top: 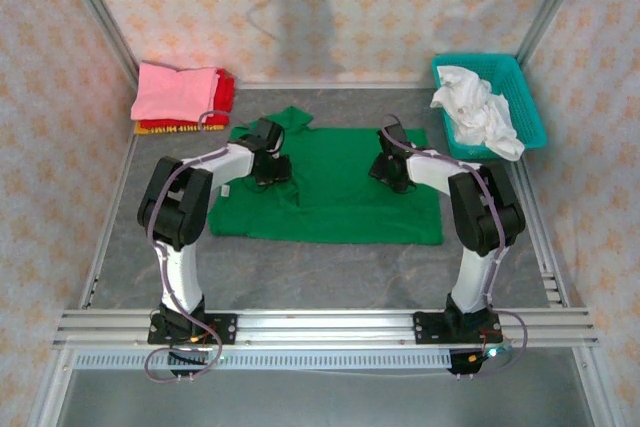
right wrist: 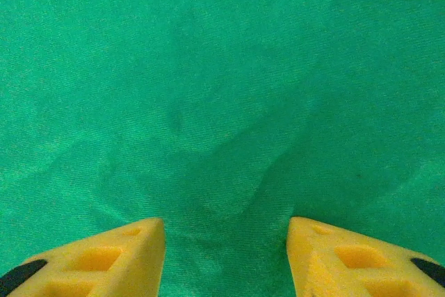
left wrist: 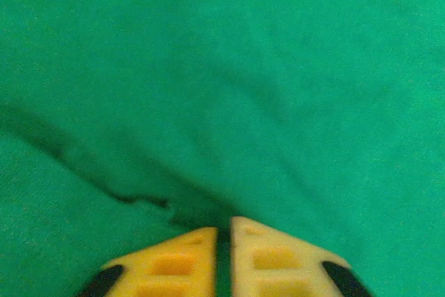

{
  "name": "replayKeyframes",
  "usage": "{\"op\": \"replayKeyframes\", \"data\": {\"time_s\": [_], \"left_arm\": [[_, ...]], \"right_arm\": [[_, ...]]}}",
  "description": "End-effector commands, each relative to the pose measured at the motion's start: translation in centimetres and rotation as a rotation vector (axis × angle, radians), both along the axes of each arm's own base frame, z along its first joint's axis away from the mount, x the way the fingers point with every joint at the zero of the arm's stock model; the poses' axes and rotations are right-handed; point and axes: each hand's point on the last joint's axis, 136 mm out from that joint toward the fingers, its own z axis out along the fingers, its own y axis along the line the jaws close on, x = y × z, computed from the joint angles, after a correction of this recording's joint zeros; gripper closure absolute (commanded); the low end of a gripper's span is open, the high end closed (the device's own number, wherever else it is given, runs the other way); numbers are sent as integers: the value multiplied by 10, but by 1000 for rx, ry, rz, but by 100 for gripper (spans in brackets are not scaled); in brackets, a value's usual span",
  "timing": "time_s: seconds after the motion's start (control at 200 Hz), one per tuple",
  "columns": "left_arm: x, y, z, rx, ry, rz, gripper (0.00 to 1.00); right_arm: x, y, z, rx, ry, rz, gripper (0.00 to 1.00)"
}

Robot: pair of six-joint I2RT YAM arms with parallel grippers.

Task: Fold and stack the t-shirts

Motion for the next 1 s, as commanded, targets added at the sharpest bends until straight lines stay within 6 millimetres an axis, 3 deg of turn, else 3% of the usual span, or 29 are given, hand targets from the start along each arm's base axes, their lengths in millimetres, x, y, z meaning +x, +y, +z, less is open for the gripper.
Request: {"op": "replayKeyframes", "data": {"time_s": [0.0,0.09,0.2,0.26,0.28,0.36,0.52,0.581,0.691,0.791,0.996], "left_arm": [[10,-6,4,-16,-23,5,93],[14,-2,13,1,-41,29,100],[15,6,27,23,-66,62,100],[11,14,26,57,-60,85,98],[11,16,39,56,-87,94,97],[4,28,48,81,-102,124,89],[-5,43,69,97,-170,165,90],[-7,47,73,100,-189,175,80],[-13,52,63,77,-165,177,77],[-23,59,41,49,-108,213,77],[-65,83,-3,49,-2,290,77]], "right_arm": [[-1,-5,-10,-11,20,-22,50],[-2,-6,-11,-11,22,-25,50],[-3,-8,-11,-16,27,-23,50],[-3,-10,-11,-19,27,-27,50],[-4,-10,-12,-19,28,-28,49],[-4,-13,-12,-18,29,-35,49],[-4,-16,-11,-12,26,-40,49],[-3,-14,-11,-2,25,-36,49],[-4,-9,-10,17,26,-21,50],[-7,-14,-12,8,42,-26,50],[-24,-20,-20,66,82,-66,50]]}}
